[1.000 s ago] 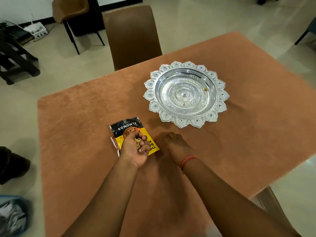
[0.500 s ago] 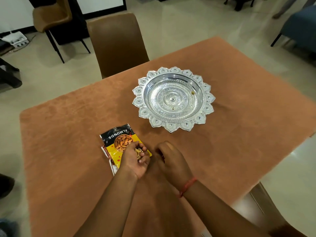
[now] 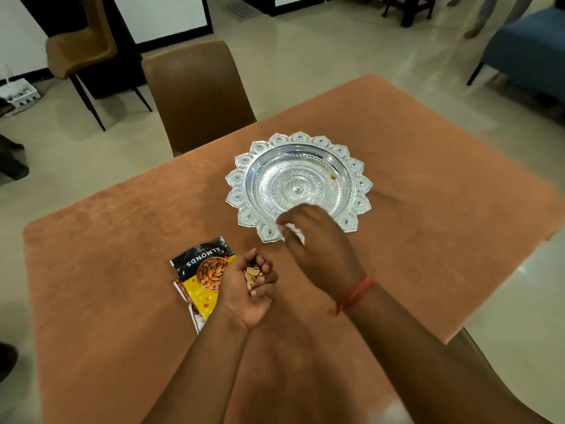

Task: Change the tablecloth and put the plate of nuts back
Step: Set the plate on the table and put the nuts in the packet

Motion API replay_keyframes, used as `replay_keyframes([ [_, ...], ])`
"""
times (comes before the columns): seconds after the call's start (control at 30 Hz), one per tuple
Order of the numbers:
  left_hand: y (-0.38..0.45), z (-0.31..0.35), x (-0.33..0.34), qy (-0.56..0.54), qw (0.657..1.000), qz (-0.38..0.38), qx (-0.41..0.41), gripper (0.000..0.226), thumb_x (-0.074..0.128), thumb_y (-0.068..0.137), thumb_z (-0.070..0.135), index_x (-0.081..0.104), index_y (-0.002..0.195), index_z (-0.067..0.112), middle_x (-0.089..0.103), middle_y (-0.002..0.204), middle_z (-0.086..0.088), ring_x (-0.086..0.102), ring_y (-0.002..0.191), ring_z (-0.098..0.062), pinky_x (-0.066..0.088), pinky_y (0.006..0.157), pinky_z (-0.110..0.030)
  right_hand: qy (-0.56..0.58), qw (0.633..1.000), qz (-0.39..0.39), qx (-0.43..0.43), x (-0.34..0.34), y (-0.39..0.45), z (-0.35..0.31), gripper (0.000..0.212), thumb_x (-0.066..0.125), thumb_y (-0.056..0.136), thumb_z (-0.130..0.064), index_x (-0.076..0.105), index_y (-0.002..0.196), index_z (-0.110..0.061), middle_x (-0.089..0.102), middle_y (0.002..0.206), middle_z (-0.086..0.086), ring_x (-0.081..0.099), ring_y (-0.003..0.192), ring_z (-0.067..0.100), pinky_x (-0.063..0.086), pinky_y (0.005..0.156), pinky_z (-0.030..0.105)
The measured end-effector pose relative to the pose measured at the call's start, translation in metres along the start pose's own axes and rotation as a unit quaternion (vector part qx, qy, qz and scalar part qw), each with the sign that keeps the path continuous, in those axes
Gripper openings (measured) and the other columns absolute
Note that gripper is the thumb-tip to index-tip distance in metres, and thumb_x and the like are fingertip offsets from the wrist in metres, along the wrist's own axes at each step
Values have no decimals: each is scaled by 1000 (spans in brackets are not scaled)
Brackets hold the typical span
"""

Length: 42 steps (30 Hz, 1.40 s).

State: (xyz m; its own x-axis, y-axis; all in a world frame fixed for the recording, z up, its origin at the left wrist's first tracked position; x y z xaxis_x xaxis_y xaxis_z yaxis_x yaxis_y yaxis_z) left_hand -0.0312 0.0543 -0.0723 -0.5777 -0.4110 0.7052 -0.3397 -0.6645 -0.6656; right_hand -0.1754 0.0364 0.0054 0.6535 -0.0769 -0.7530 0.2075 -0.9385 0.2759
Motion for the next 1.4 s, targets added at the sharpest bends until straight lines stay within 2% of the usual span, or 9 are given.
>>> replay_keyframes([
  [0.13, -2, 8, 10, -29, 999, -14, 7, 26, 57, 83, 23, 49, 60, 14, 40, 55, 2, 30, 33, -5, 16, 25, -13, -146, 983, -59, 91, -19, 63, 60, 30, 53, 97, -12, 57, 125, 0, 55, 126, 17, 52, 115, 34, 39, 97, 37],
  [0.33, -1, 16, 24, -50, 998, -1, 25, 23, 55, 81, 21, 47, 61, 16, 38, 53, 4, 29, 31, -4, 15, 24, -14, -287, 938, -125, 150, -15, 109, 97, 33, 47, 88, 4, 56, 119, 4, 52, 122, 24, 49, 116, 40, 45, 92, 44],
  [0.5, 0, 22, 30, -55, 998, 7, 35, 24, 53, 85, 20, 45, 62, 16, 37, 54, 5, 28, 32, -4, 13, 25, -14, -347, 910, -185, 131, 3, 112, 97, 23, 60, 86, -2, 64, 108, -1, 55, 119, 21, 51, 113, 39, 46, 94, 43],
  [0.63, 3, 24, 28, -59, 998, 18, 28, 32, 47, 94, 22, 44, 63, 16, 37, 53, 5, 27, 32, -4, 13, 25, -14, -302, 934, -168, 94, 14, 98, 94, 24, 54, 85, 3, 63, 106, -1, 53, 113, 18, 50, 111, 37, 50, 87, 44],
  [0.87, 5, 22, 23, -56, 998, 32, 23, 33, 46, 96, 22, 44, 64, 17, 37, 54, 4, 27, 31, -4, 15, 24, -15, -221, 950, -219, -3, 26, 74, 79, 19, 58, 84, -4, 65, 101, -4, 58, 105, 13, 55, 97, 32, 33, 75, 27],
  [1.0, 4, 21, 22, -56, 997, 39, 21, 33, 48, 95, 22, 45, 63, 17, 37, 53, 4, 28, 31, -4, 14, 24, -14, -215, 953, -210, -25, 23, 68, 77, 22, 59, 80, 2, 67, 99, -6, 57, 102, 9, 52, 98, 29, 45, 82, 37],
  [1.07, 3, 20, 21, -55, 997, 40, 22, 32, 48, 96, 22, 44, 64, 17, 37, 54, 4, 28, 31, -4, 13, 25, -14, -220, 953, -206, -39, 24, 68, 75, 23, 59, 78, 6, 64, 97, -5, 58, 100, 9, 51, 95, 30, 44, 76, 36],
  [1.23, -1, 20, 20, -53, 998, 38, 19, 32, 48, 96, 22, 44, 65, 17, 37, 54, 4, 28, 32, -4, 14, 24, -15, -207, 956, -205, -24, 25, 76, 72, 13, 54, 78, 6, 57, 81, -6, 56, 86, 11, 53, 81, 30, 34, 61, 31],
  [1.4, -4, 20, 18, -54, 998, 39, 19, 33, 48, 96, 22, 44, 64, 17, 38, 53, 4, 27, 32, -4, 15, 24, -15, -182, 959, -217, 18, 24, 81, 70, 12, 53, 84, -2, 59, 90, -10, 58, 90, 10, 56, 79, 29, 34, 60, 30],
])
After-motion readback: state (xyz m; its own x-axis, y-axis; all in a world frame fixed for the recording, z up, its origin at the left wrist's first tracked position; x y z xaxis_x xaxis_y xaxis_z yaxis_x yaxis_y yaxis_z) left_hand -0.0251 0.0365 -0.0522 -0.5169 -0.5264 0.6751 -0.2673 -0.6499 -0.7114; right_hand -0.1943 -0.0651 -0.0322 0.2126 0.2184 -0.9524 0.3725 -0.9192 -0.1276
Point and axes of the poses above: each hand's wrist, its own y-axis towards the middle knuckle, its own x-axis out of the palm, z = x × y, the point moved 2 cm from there along y, towards the middle knuckle
